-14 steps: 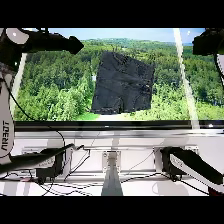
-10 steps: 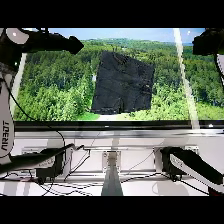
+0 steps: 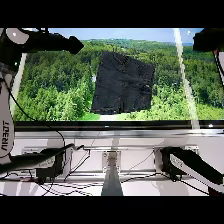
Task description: Fold the clothes and pants, and hang the long-sleeved shirts on hangers.
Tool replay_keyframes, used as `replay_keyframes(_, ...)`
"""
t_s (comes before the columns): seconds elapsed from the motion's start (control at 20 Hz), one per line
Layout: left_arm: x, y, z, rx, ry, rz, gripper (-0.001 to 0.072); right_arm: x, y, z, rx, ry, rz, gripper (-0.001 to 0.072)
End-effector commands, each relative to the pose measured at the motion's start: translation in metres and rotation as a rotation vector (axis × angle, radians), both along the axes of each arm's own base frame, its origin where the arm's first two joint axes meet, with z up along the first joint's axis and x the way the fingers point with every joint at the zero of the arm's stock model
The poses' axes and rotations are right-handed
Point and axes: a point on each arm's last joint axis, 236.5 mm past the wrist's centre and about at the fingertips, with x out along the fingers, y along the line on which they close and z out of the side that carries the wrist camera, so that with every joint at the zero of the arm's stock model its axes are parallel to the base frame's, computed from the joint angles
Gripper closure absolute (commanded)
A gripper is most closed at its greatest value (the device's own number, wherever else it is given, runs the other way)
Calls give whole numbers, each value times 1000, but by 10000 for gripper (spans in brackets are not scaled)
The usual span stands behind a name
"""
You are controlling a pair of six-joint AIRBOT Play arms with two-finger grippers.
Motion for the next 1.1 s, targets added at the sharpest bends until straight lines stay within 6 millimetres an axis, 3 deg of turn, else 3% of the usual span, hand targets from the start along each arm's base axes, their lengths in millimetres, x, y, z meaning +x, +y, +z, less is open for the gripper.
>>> replay_keyframes(0.0, 0, -2, 1, -12, 3, -1, 37, 22, 9, 40, 60, -190, 10, 669)
replay_keyframes(0.15, -1, -11, 5, -82, 27, 3, 37, 31, -3, 49, -18, -249, -5, 669)
replay_keyframes(0.25, -7, -20, 11, -182, 92, 29, 37, 39, -29, 25, -136, -181, -39, 669)
replay_keyframes(0.35, -9, -23, 15, -214, 105, 29, 35, 40, -65, -28, -207, 14, -78, 670)
replay_keyframes(0.5, -30, -20, 6, -189, 188, -25, 35, 21, -129, -139, -144, 384, -195, 670)
replay_keyframes(0.6, -53, -11, -6, -163, 286, -78, 35, -4, -139, -211, 43, 560, -234, 671)
replay_keyframes(0.7, -68, 16, -23, -94, 356, -96, 35, -40, -129, -276, 238, 719, -234, 670)
replay_keyframes(0.8, -69, 56, -46, -19, 410, -21, 36, -72, -91, -327, 468, 828, -184, 667)
replay_keyframes(0.85, -70, 72, -58, -22, 447, 26, 36, -83, -71, -347, 564, 857, -184, 541)
replay_keyframes(0.9, -74, 85, -71, -41, 491, 63, 36, -89, -54, -364, 639, 865, -191, 290)
replay_keyframes(0.95, -81, 93, -86, -72, 545, 94, 35, -94, -40, -377, 685, 865, -198, 203)
replay_keyframes(1.05, -98, 90, -111, -164, 638, 111, 36, -101, -24, -400, 718, 873, -234, 205)
